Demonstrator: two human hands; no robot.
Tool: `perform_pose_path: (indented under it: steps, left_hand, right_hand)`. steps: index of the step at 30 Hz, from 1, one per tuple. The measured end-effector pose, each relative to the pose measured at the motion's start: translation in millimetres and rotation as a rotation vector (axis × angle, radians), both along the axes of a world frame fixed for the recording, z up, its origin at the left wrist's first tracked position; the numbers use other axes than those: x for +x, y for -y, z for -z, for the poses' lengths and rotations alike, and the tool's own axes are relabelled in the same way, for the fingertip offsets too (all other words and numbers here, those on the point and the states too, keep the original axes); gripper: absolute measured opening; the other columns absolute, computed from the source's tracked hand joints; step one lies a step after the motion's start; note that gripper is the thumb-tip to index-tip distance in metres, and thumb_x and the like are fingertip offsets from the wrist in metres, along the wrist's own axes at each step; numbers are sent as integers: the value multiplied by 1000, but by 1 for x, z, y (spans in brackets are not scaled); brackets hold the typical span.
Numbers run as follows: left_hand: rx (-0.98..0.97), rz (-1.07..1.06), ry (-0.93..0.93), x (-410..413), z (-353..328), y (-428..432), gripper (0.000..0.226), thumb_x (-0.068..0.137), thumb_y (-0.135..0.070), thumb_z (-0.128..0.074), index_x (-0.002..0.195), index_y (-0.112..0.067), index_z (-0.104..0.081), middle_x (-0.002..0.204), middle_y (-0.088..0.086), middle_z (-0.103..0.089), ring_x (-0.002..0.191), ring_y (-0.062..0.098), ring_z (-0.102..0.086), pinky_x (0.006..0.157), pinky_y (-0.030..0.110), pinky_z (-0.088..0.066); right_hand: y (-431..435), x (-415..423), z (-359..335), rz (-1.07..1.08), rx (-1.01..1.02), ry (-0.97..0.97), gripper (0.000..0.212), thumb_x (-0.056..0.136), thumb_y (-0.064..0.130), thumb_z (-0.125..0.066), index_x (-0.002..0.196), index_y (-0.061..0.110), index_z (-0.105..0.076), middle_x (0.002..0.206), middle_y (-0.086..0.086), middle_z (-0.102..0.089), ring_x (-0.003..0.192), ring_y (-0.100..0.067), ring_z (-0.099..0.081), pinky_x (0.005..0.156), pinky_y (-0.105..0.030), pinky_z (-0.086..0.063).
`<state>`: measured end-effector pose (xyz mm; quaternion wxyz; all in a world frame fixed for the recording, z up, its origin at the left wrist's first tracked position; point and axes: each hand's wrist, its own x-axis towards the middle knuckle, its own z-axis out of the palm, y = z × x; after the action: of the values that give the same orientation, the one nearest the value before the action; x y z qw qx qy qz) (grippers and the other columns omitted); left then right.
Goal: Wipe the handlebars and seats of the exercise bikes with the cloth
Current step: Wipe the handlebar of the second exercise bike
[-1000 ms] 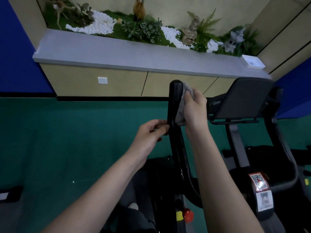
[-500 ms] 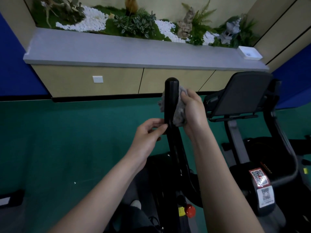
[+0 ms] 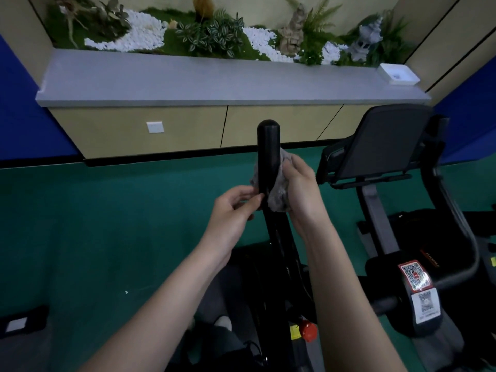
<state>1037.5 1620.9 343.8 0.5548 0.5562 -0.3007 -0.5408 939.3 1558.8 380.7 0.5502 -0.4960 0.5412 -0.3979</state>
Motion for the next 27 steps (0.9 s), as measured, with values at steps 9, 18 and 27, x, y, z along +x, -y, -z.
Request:
perform_pose_path:
  steps: [9,18,27]
  left_hand:
    - [-548,-199,993,28,-8,18,27,94,-18,-55,117,-7,-63,115,6,-58,107,19,-53,96,28,-40]
    - [-970,141,1434,35,-31,71,14,91,-14,-62,95,-6,-73,110,6,-69,118,28,-56,96,40,-38]
    - [-919,196,1313,31,-36,81,15,90,-10,-61,85,-2,-73,94,7,-68,109,31,-58,94,43,-43]
  right_hand:
    - [-46,-24,5,-6,-260,-476,23,97,26,-51,88,9,-65,75,-10,-66,62,0,-48,54,-11,-37]
    - [-44,-16,9,288,-289,-365,14,88,19,-66,99,19,-76,90,0,-66,82,0,-61,75,-5,-42]
    - [-53,-33,10,221,-319,-362,9,81,13,-73,87,18,-77,85,5,-69,82,-1,-64,78,-17,-49]
